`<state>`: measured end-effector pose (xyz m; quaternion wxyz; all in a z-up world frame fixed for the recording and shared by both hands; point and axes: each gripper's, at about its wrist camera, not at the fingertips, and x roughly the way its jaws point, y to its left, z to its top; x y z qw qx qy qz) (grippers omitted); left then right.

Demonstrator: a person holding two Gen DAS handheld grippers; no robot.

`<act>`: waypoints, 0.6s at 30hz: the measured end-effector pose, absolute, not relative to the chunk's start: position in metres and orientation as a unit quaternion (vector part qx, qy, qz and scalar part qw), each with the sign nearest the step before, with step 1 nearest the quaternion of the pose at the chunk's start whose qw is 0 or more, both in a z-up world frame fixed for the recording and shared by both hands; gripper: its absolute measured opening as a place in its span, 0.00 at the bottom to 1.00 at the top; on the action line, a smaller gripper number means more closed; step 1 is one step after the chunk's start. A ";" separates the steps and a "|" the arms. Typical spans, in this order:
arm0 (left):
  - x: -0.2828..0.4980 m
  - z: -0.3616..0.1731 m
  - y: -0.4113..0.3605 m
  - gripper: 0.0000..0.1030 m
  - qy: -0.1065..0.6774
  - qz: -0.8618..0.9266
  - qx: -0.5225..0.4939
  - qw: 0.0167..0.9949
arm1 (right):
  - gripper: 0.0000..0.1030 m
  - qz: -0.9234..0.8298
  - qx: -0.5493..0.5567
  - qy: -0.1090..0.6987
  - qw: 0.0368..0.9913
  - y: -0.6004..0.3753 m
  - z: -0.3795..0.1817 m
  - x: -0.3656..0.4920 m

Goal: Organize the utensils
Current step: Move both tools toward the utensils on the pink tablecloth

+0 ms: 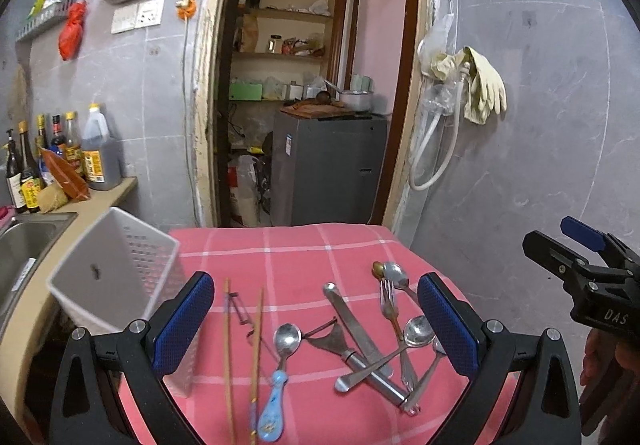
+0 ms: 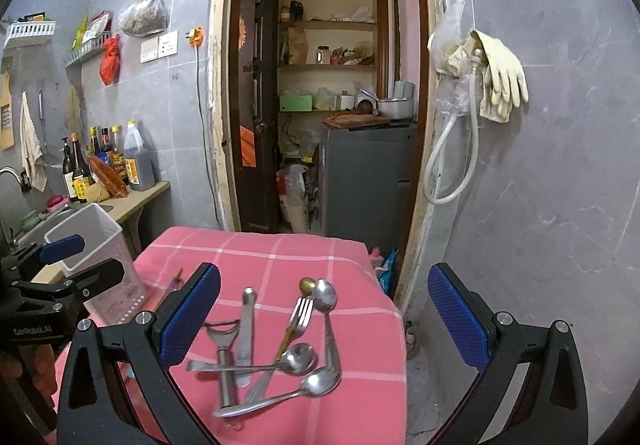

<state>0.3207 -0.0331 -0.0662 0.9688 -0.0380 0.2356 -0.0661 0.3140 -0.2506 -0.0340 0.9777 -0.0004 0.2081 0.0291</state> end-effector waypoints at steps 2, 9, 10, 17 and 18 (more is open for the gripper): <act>0.331 -0.072 -0.040 0.99 0.239 -0.066 -0.036 0.968 | 0.99 0.031 0.001 0.211 0.977 -0.256 -0.041 0.324; 0.363 -0.097 -0.050 0.99 0.261 -0.055 -0.044 0.963 | 0.99 0.048 0.004 0.229 0.972 -0.268 -0.068 0.364; 0.367 -0.103 -0.050 0.99 0.267 -0.053 -0.046 0.961 | 0.99 0.055 0.004 0.234 0.971 -0.268 -0.074 0.370; 0.388 -0.141 -0.046 0.86 0.319 -0.049 -0.062 0.945 | 0.99 0.098 0.010 0.272 0.957 -0.264 -0.111 0.406; 0.390 -0.147 -0.045 0.84 0.325 -0.047 -0.063 0.942 | 0.99 0.104 0.015 0.278 0.955 -0.264 -0.117 0.410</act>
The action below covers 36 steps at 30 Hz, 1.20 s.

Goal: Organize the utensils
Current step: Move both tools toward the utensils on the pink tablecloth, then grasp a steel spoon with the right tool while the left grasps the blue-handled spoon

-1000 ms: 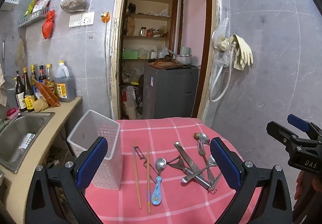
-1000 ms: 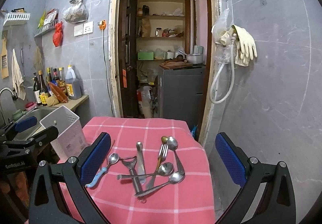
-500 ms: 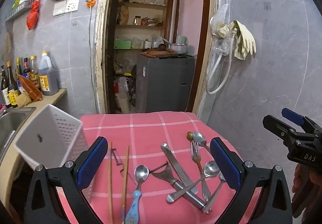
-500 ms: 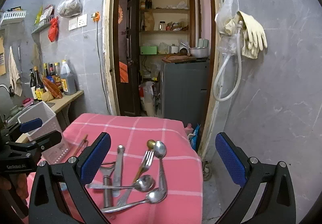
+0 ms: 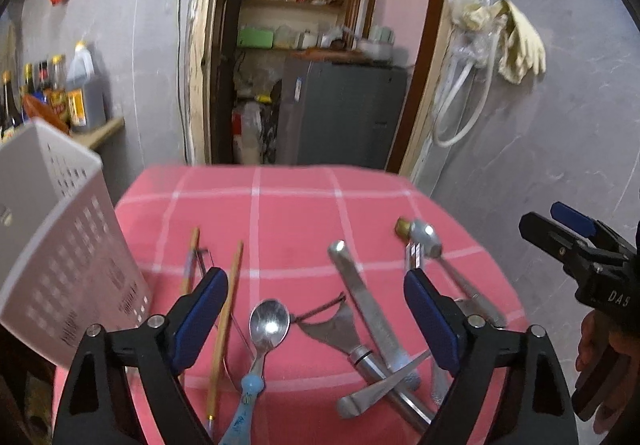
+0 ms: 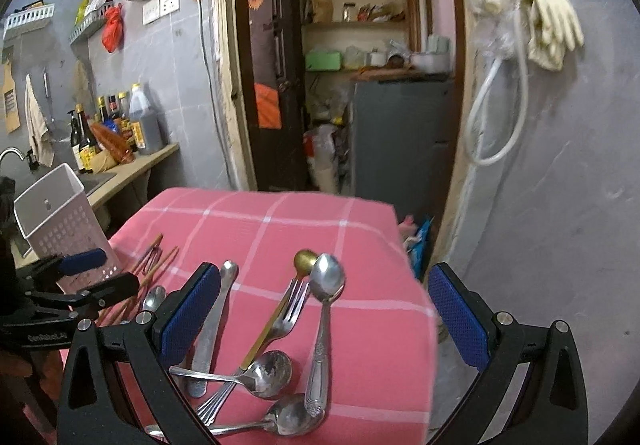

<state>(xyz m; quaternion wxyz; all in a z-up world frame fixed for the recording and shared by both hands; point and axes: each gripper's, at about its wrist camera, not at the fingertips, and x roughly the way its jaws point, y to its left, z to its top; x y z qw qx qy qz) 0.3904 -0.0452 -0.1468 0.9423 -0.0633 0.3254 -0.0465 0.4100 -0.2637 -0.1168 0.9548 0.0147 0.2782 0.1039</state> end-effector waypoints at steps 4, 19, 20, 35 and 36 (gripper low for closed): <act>0.397 -0.167 -0.044 0.78 0.348 -0.038 -0.070 0.934 | 0.96 0.118 0.030 0.299 0.946 -0.264 -0.137 0.423; 0.422 -0.207 -0.026 0.56 0.422 -0.016 -0.101 0.901 | 0.48 0.171 0.041 0.391 0.903 -0.257 -0.193 0.476; 0.423 -0.208 -0.026 0.56 0.423 -0.015 -0.100 0.900 | 0.47 0.171 0.039 0.395 0.902 -0.257 -0.195 0.480; 0.431 -0.206 -0.038 0.52 0.441 -0.013 -0.037 0.896 | 0.27 0.210 0.055 0.430 0.876 -0.257 -0.212 0.531; 0.431 -0.206 -0.040 0.51 0.443 -0.012 -0.030 0.896 | 0.23 0.212 0.055 0.431 0.875 -0.258 -0.212 0.531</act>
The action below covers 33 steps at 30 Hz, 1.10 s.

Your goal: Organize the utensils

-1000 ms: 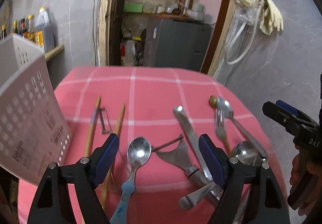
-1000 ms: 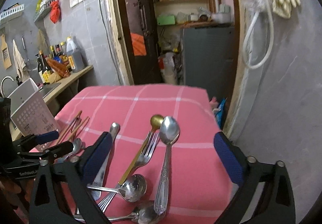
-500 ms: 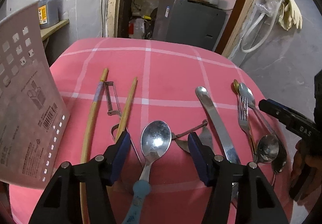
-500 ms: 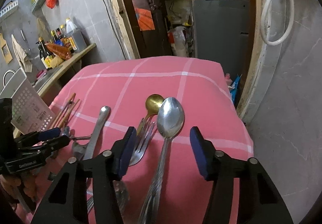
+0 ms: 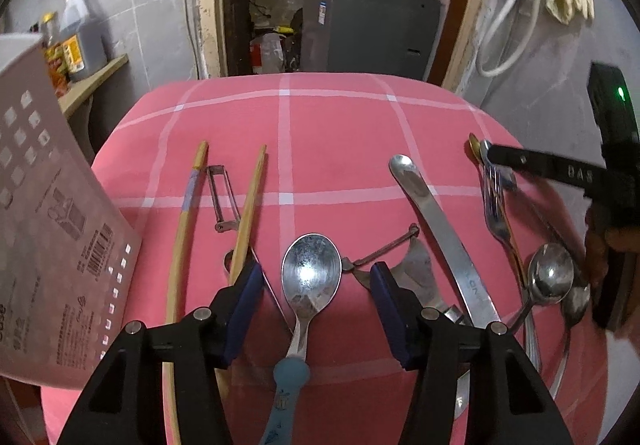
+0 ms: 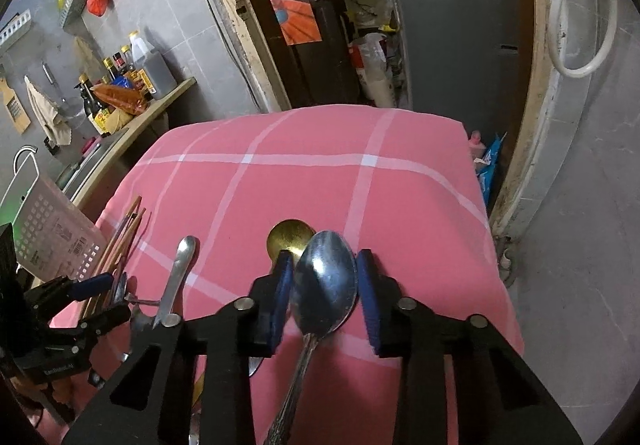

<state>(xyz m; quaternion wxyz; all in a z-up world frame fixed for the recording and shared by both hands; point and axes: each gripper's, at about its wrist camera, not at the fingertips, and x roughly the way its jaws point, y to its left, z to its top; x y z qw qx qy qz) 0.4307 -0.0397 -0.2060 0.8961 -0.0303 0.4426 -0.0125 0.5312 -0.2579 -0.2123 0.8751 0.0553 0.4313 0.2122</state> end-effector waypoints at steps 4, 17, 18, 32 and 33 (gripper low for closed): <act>0.434 -0.205 -0.047 0.40 0.448 0.000 0.014 0.894 | 0.14 0.218 0.057 0.437 0.871 -0.254 -0.213 0.530; 0.438 -0.191 -0.044 0.11 0.455 -0.006 0.038 0.890 | 0.07 0.233 0.075 0.455 0.856 -0.261 -0.217 0.528; 0.438 -0.190 -0.044 0.09 0.456 -0.008 0.030 0.889 | 0.06 0.234 0.077 0.456 0.855 -0.261 -0.217 0.527; 0.433 -0.193 -0.009 0.03 0.472 -0.047 -0.141 0.869 | 0.02 0.255 0.101 0.466 0.841 -0.264 -0.212 0.509; 0.431 -0.193 -0.009 0.03 0.472 -0.050 -0.146 0.868 | 0.02 0.254 0.100 0.469 0.840 -0.263 -0.212 0.509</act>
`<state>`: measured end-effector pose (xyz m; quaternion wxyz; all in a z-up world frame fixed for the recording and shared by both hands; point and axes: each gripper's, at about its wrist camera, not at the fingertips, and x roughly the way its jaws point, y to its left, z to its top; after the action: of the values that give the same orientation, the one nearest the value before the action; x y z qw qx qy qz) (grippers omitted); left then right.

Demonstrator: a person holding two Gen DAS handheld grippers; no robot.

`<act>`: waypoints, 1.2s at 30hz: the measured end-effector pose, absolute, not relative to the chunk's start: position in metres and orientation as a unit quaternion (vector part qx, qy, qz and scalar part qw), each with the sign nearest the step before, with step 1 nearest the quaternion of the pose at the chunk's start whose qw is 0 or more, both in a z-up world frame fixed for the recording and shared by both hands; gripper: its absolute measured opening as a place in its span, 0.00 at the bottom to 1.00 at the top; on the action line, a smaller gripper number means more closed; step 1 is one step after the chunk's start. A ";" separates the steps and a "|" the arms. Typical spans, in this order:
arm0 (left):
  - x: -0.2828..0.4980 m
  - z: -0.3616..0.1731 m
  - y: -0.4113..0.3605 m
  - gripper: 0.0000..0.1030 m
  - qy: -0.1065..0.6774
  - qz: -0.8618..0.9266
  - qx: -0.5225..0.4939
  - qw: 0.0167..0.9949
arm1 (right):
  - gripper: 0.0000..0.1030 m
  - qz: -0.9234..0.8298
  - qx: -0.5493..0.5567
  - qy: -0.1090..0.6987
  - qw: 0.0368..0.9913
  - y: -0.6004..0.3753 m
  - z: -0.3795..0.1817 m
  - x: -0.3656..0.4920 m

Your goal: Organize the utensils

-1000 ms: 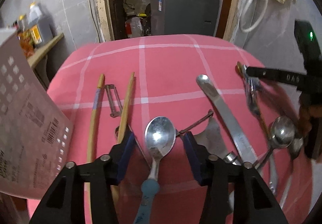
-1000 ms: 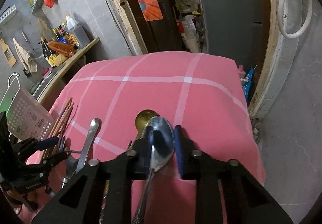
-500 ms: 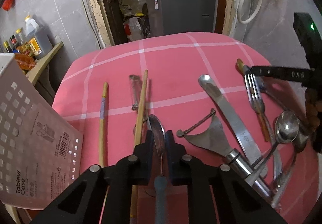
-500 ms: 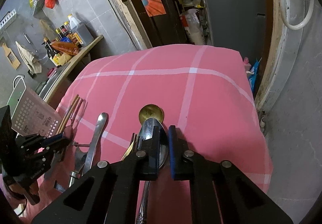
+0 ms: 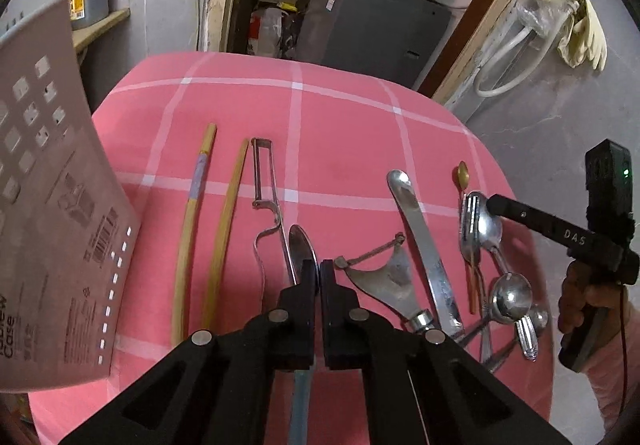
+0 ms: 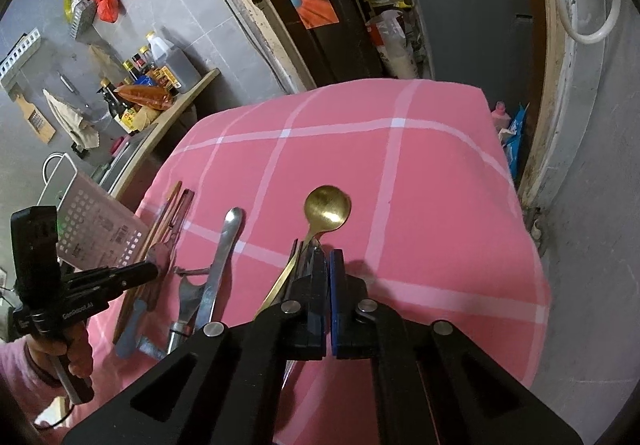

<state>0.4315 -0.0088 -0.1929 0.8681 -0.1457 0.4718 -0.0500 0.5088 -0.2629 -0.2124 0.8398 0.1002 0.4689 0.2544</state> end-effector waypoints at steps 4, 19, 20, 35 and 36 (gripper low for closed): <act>0.429 -0.194 -0.008 0.03 0.475 -0.056 -0.151 0.865 | 0.04 0.254 0.117 0.491 0.825 -0.266 -0.221 0.514; 0.427 -0.191 -0.007 0.03 0.481 -0.064 -0.162 0.859 | 0.13 0.293 0.131 0.529 0.785 -0.258 -0.240 0.511; 0.426 -0.191 -0.006 0.03 0.482 -0.065 -0.162 0.859 | 0.13 0.293 0.130 0.529 0.786 -0.257 -0.239 0.511; 0.414 -0.158 -0.019 0.03 0.463 -0.134 -0.183 0.857 | 0.02 0.190 0.106 0.456 0.863 -0.284 -0.171 0.454; 0.412 -0.153 -0.019 0.03 0.459 -0.141 -0.184 0.858 | 0.02 0.180 0.100 0.442 0.873 -0.285 -0.162 0.449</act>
<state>0.4118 -0.0192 -0.1529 0.8575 -0.1841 0.4593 -0.1407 0.4492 -0.2849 -0.1624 0.8732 0.0997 0.4420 0.1796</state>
